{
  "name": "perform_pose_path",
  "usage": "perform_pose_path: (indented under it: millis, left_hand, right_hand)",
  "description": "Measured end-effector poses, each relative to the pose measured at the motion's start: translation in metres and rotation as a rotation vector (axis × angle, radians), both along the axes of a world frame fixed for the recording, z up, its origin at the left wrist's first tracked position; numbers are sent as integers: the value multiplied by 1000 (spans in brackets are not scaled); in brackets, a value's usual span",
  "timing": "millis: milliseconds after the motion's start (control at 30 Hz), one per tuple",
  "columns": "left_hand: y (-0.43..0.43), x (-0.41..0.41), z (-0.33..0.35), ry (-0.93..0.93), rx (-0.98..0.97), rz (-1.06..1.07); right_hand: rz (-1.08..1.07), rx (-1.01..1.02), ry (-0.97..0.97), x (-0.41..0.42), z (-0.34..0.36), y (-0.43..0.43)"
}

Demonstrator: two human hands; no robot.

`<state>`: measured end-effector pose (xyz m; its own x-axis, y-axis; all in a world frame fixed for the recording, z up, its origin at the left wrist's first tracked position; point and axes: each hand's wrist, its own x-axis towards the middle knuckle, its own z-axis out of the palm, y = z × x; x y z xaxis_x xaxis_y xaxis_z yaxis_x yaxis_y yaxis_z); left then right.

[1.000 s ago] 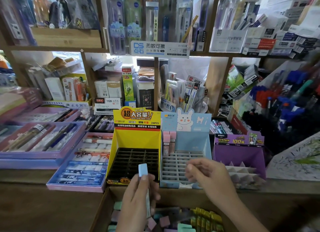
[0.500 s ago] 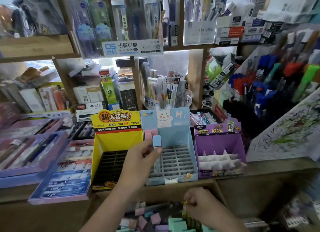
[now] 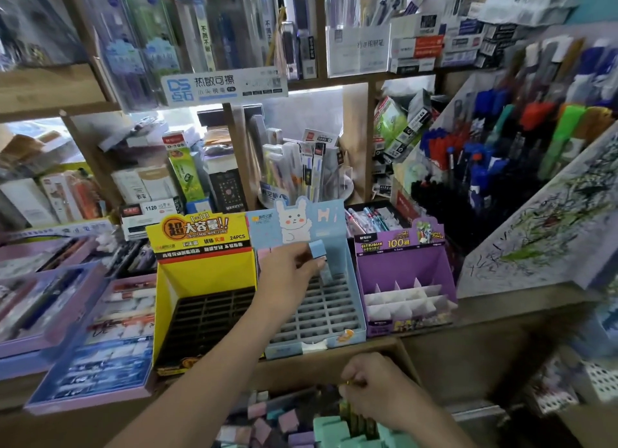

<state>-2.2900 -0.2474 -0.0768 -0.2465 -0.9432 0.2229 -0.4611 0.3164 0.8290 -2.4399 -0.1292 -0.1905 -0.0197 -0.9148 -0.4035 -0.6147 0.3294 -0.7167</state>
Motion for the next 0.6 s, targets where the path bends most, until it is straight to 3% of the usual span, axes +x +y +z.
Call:
perform_pose_path:
  millis: [133, 600]
  left_hand:
    - [-3, -10, -1, -93, -97, 50]
    - [-6, -31, -10, -125, -184, 71]
  right_hand:
    - [-6, 19, -35, -1, -2, 0]
    - [-1, 37, -39, -1, 3, 0]
